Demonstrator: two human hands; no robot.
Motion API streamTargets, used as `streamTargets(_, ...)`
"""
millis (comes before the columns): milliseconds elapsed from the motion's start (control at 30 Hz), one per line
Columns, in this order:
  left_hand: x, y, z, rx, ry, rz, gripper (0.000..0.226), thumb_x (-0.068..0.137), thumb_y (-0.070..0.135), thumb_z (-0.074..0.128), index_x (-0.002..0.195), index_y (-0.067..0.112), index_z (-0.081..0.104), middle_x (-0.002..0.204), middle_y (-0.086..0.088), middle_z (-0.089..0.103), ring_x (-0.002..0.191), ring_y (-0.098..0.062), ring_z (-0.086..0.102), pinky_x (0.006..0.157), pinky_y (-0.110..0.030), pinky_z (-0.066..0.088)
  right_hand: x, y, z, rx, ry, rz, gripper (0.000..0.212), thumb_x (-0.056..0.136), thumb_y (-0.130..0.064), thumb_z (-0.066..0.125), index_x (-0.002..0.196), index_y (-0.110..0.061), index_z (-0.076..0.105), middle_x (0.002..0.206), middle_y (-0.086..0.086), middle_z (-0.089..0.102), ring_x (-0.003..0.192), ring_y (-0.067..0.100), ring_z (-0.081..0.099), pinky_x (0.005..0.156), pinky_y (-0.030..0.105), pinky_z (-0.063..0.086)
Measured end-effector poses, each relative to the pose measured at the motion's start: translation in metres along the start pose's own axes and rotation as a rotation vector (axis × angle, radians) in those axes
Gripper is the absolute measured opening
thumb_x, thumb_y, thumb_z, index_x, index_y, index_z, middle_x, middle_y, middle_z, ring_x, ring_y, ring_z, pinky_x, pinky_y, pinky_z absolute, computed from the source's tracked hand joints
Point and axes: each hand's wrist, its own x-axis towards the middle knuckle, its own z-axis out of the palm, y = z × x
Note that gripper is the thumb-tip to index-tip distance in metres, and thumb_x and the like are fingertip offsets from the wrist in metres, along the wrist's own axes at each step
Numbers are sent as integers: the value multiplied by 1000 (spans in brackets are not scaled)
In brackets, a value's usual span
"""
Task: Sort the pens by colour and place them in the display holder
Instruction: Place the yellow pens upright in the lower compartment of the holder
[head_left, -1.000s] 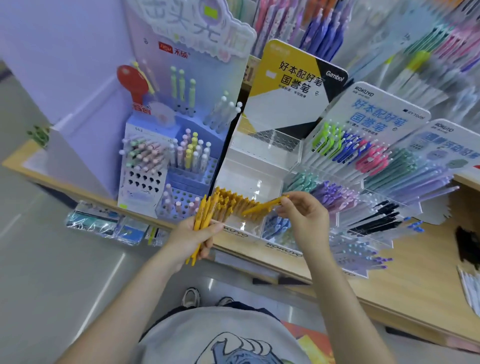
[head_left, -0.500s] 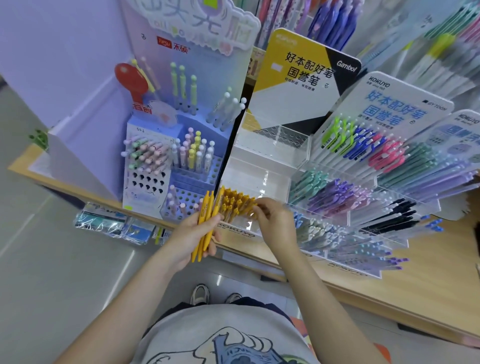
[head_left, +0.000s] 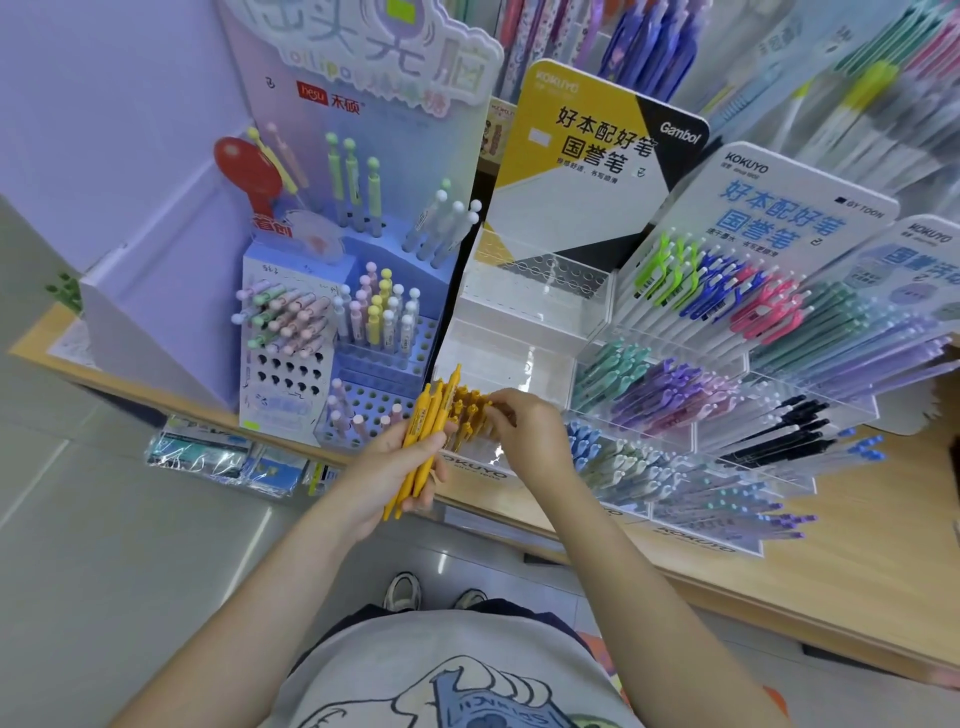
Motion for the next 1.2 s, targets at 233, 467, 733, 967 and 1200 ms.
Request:
streamTargets(233,3,-1,4,-11,30,-1,34,89,35,62,117,15,66,74,-6,64,51,-17,55,38,-22,34,-5,5,-4,-94,-98,16,22,92,-17,65,114,-13,68,91,7,71,82,23,64,71,35,53)
streamTargets(467,7,0,10,84,-53,-36,25,90,30,65,106,11,69,74,-7,66,48,-16,53,38,-22,32,-18,-29,-43,763,-121,333,18,98,-19,59,99,-5,70,73,20,65,54,20,56,50,27,48)
streamTargets(733,13,-2,17,204,-34,-79,25,100,33,55,115,15,63,81,-6,72,55,-16,59,43,-24,29,-37,0,-82,763,57,376,17,98,-14,56,102,-10,72,78,13,68,70,20,64,65,28,55)
streamTargets(967,19,-7,17,201,15,-43,13,104,20,49,112,11,55,84,-11,68,54,-16,57,39,-22,33,-46,12,-84,574,209,279,12,93,-7,65,99,-17,65,83,7,71,75,22,69,72,33,59)
streamTargets(1200,17,-8,15,188,82,-2,20,103,30,51,114,19,63,75,-5,66,49,-16,52,38,-20,30,-39,4,-56,428,144,196,9,90,-14,69,99,-14,67,88,-3,71,84,14,68,81,38,57)
